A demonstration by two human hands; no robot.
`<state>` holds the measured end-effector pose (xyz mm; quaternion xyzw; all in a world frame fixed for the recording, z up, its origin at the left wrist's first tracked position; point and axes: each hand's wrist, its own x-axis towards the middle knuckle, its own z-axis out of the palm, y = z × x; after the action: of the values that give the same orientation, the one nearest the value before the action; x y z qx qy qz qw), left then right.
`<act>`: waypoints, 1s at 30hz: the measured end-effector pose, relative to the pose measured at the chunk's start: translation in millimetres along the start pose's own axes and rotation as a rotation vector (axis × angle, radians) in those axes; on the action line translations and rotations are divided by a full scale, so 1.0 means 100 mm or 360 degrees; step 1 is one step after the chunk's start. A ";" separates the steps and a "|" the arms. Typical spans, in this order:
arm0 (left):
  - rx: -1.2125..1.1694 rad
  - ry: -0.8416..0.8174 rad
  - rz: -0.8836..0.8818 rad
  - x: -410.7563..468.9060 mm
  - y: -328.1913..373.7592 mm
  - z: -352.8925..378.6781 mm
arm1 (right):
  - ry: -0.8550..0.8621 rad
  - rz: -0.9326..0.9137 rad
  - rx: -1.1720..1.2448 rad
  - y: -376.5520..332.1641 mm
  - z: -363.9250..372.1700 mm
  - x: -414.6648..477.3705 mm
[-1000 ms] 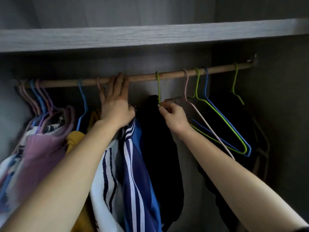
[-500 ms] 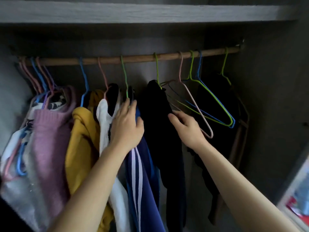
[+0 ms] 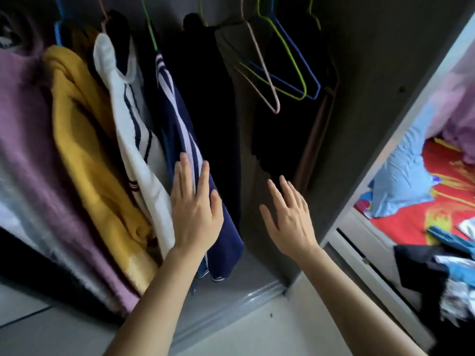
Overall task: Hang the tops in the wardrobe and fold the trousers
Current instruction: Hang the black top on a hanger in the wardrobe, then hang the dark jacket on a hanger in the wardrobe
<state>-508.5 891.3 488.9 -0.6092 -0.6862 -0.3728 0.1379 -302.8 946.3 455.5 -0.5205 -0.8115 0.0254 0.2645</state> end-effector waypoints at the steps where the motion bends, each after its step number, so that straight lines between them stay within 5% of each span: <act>1: -0.0021 -0.0043 0.0003 -0.08 0.10 0.06 | -0.0001 0.0043 -0.0039 0.11 -0.05 -0.09; 8: -0.0137 -0.0324 0.0221 -0.48 1.24 0.58 | 0.0113 0.0408 -0.0202 1.35 -0.85 -1.01; 20: -0.0577 -0.0912 0.1020 -1.83 5.14 1.68 | 0.0375 0.1310 -0.0633 3.81 -2.78 -3.86; 30: -0.0484 -0.1294 0.1346 -2.41 6.55 2.60 | 0.0248 0.1807 -0.0528 5.01 -2.89 -4.68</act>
<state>228.6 878.1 380.8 -0.9357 -0.3212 -0.1167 -0.0878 393.7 706.1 356.6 -0.9077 -0.3775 -0.0026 0.1834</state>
